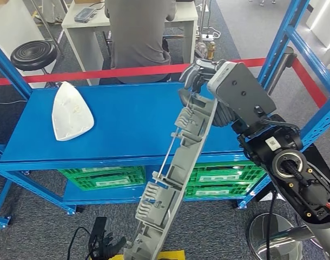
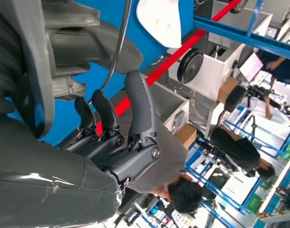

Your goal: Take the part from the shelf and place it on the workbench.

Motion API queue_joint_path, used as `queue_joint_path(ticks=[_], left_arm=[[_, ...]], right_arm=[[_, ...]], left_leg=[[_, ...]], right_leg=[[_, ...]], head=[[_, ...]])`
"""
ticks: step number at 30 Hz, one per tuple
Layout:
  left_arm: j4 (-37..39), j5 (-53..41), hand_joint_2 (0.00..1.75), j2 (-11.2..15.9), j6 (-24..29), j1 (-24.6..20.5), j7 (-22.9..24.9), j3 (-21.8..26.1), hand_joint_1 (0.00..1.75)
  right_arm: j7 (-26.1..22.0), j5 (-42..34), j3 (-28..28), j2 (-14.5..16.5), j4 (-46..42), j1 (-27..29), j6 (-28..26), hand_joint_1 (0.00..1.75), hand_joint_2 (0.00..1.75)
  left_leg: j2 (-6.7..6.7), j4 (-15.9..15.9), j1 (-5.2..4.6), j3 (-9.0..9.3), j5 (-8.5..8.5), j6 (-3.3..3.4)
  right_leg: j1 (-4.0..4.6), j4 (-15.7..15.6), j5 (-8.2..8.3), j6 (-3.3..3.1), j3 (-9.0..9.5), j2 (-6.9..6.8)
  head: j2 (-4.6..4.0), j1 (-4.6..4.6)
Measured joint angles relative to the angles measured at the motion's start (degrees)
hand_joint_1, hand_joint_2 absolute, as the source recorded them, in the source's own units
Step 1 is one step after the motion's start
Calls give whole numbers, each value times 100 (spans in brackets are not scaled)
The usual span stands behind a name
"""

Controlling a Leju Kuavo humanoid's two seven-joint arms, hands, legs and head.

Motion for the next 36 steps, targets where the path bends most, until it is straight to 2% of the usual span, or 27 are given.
queue_joint_path(ticks=[8,12,16,20,24,36], left_arm=[[0,17,0,15,1,17,0,0,0],[0,16,175,19,1,21,-5,0,0],[0,13,0,22,1,21,-24,0,0],[0,20,0,22,-1,25,-38,0,0],[0,-4,175,26,-26,41,-45,0,0],[0,-76,175,54,50,57,-138,0,0]], right_arm=[[54,6,-28,-42,-2,28,-61,175,175],[90,36,-42,-52,-5,58,-66,175,175],[107,95,-66,-67,-17,115,-60,175,175],[106,116,-117,-74,-20,160,-54,175,175],[98,123,-175,-86,-55,208,-48,175,175],[48,161,-310,-98,-136,394,-57,175,175]], left_leg=[[1,0,3,0,0,0],[1,0,4,0,0,0],[1,0,4,0,0,0],[1,0,4,0,0,0],[1,0,4,0,0,0],[2,0,5,0,0,0]], right_leg=[[0,0,0,0,-1,2],[0,0,0,0,-1,2],[-1,0,0,0,-1,2],[-1,0,0,0,-1,2],[-1,0,0,0,-1,2],[-1,0,0,0,-8,2]], head=[[0,1],[0,-1],[0,0],[0,1],[0,0],[0,-1]])
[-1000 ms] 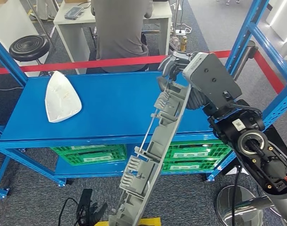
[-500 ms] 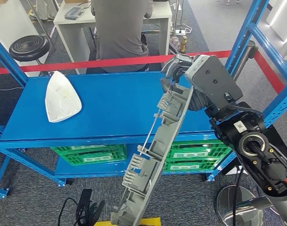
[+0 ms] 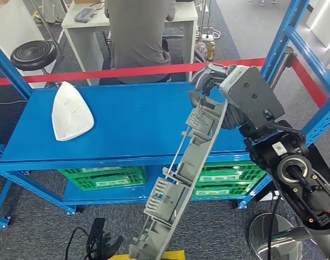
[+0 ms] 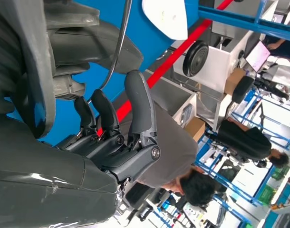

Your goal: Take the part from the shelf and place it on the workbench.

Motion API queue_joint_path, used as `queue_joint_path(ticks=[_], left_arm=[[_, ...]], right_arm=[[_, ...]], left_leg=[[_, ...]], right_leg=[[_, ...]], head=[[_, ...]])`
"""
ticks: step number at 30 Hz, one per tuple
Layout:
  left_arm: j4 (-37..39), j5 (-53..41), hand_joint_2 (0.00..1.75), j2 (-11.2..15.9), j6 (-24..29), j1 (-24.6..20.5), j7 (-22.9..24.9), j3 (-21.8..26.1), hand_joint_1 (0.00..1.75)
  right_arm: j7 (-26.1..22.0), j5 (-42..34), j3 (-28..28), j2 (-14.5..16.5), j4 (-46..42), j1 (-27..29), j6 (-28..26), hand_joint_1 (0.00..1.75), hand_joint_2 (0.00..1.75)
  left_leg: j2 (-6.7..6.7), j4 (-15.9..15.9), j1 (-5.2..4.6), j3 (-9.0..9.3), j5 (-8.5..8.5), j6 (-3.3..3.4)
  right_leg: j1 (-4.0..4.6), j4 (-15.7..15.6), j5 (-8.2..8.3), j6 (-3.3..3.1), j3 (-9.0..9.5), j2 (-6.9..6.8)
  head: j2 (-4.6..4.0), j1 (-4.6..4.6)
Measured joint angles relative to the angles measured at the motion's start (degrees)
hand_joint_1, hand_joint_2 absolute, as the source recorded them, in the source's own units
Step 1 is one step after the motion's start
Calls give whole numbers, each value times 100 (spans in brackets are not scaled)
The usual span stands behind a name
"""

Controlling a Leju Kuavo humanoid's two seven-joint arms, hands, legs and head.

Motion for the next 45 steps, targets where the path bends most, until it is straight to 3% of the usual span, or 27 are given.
queue_joint_path(ticks=[11,24,32,45], left_arm=[[0,125,175,10,62,38,-19,1,0],[0,133,175,15,80,62,-21,2,0],[0,144,175,17,100,78,-29,1,0],[0,146,175,30,139,113,-48,2,0]], right_arm=[[-699,-1025,-303,-64,-70,592,-90,175,175],[-1093,-1686,-347,-64,19,673,5,175,175],[-1061,-1447,-332,-63,40,686,-98,175,175],[-642,-607,-402,-85,40,718,-1311,175,175]], left_leg=[[-1,-1,0,-1,0,0],[-1,-2,0,-2,0,0],[-1,-2,-1,-2,0,0],[0,-1,-1,-1,0,0]], right_leg=[[0,0,0,0,6,0],[1,0,0,0,7,0],[0,0,0,0,7,-1],[-1,-1,0,0,1,0]], head=[[0,-1],[-1,-1],[0,-1],[0,1]])
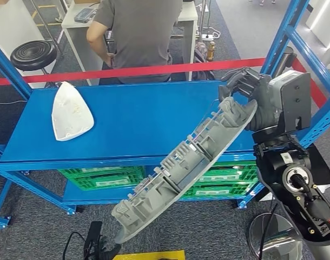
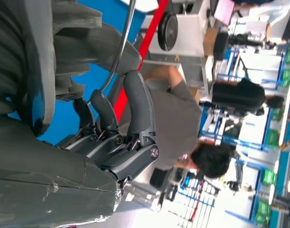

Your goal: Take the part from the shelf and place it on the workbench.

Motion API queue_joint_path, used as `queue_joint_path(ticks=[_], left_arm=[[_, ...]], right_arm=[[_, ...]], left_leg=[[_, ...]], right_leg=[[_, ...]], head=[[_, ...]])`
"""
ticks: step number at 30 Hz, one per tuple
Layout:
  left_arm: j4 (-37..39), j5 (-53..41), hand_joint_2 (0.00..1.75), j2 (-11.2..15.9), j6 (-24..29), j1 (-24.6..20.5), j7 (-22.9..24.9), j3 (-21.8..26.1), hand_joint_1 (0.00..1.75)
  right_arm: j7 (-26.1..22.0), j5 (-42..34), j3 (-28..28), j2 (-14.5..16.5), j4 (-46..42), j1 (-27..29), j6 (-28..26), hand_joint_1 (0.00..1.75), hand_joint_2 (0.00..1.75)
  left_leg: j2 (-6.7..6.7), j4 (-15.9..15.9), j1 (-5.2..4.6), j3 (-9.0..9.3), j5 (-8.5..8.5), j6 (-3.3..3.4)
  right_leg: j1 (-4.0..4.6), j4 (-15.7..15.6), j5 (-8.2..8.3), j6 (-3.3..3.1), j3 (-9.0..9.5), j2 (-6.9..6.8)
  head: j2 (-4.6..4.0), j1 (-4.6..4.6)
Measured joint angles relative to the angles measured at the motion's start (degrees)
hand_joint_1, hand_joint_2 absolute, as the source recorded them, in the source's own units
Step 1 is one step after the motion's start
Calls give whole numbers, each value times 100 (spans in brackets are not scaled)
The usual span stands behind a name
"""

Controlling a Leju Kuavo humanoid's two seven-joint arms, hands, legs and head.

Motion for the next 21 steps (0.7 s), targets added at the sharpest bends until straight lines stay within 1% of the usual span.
queue_joint_path(ticks=[8,14,21], left_arm=[[0,1,175,5,2,5,0,0,0],[0,4,175,9,-1,8,0,0,0],[0,2,175,9,-1,10,0,-1,0]], right_arm=[[42,33,-50,-17,0,42,-24,175,175],[8,27,-50,-24,0,82,146,175,175],[-43,61,-51,-27,0,151,171,175,175]], left_leg=[[0,0,0,0,0,0],[0,-1,0,0,0,0],[0,1,-1,0,0,0]], right_leg=[[0,0,0,0,2,0],[1,0,0,0,1,0],[-1,0,0,0,0,0]], head=[[0,-1],[0,0],[0,-1]])
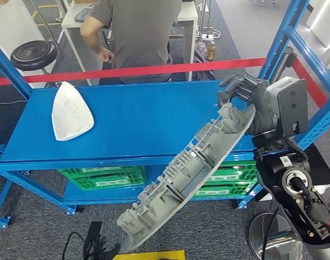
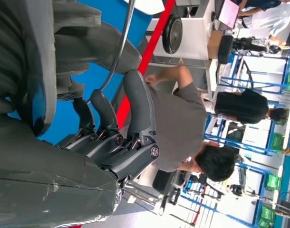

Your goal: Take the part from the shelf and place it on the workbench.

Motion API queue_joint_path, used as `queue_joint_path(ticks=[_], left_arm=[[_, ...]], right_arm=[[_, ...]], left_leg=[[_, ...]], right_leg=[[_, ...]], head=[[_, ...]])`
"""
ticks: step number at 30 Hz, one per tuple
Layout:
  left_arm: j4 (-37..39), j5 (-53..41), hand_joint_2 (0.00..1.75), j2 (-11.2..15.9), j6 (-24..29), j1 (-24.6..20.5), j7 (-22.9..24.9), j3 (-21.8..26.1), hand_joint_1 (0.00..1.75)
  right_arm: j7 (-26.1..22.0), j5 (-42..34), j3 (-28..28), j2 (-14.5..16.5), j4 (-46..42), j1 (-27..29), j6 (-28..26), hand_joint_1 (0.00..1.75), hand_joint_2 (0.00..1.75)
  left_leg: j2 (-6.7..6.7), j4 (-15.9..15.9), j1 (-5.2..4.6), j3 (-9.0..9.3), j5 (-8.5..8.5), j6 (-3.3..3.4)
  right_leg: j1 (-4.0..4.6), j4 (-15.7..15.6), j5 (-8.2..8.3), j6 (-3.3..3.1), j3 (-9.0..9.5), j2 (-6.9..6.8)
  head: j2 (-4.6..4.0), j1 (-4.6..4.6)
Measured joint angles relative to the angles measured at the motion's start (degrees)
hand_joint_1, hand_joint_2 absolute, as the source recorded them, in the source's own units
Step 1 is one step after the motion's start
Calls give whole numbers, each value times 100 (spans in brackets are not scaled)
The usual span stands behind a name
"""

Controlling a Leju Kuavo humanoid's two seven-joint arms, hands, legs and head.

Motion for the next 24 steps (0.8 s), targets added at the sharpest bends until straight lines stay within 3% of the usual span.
queue_joint_path(ticks=[11,14,16,18,20,21,22,23,24], left_arm=[[0,-13,175,14,0,0,6,1,0],[0,-20,175,16,0,-1,7,-1,0],[-1,-20,175,11,0,-2,8,-1,0],[-2,-21,175,5,0,-4,10,0,0],[-2,-22,175,6,-1,-3,11,1,0],[-2,-22,175,5,-2,-1,13,1,0],[-2,-25,175,4,-2,3,17,1,0],[-2,-28,175,1,-2,6,21,1,0],[-2,-32,175,-3,-2,7,25,1,0]], right_arm=[[43,83,-3,-4,0,94,16,175,175],[36,84,-9,-7,-1,116,24,175,175],[31,90,-27,-14,-10,126,43,175,175],[27,98,-57,-30,-18,138,63,175,175],[28,104,-81,-49,-17,172,79,175,175],[30,107,-89,-58,-17,197,87,175,175],[31,114,-94,-68,-17,220,98,175,175],[32,121,-98,-76,-17,234,108,175,175],[32,128,-104,-84,-17,241,116,175,175]], left_leg=[[-1,37,-41,-16,-25,33],[-1,37,-51,-23,-42,68],[2,-58,-6,29,-24,91],[3,-152,45,93,-3,114],[-5,-163,55,110,-8,123],[-17,-157,65,113,-16,116],[-37,-145,81,117,-29,101],[-61,-123,100,124,-48,76],[-88,-88,123,130,-75,39]], right_leg=[[-25,-2,-7,12,1,0],[-35,-23,-11,37,8,-1],[-34,10,-56,70,4,-2],[-39,433,-282,113,-190,-2],[-66,1253,-601,160,-633,-2],[-85,1581,-672,183,-838,-2],[-107,1706,-623,207,-955,-3],[-133,1601,-459,231,-962,-2],[-163,1279,-204,260,-860,7]], head=[[-1,-1],[-1,-2],[0,-1],[0,16],[0,33],[0,34],[0,35],[0,36],[0,36]])
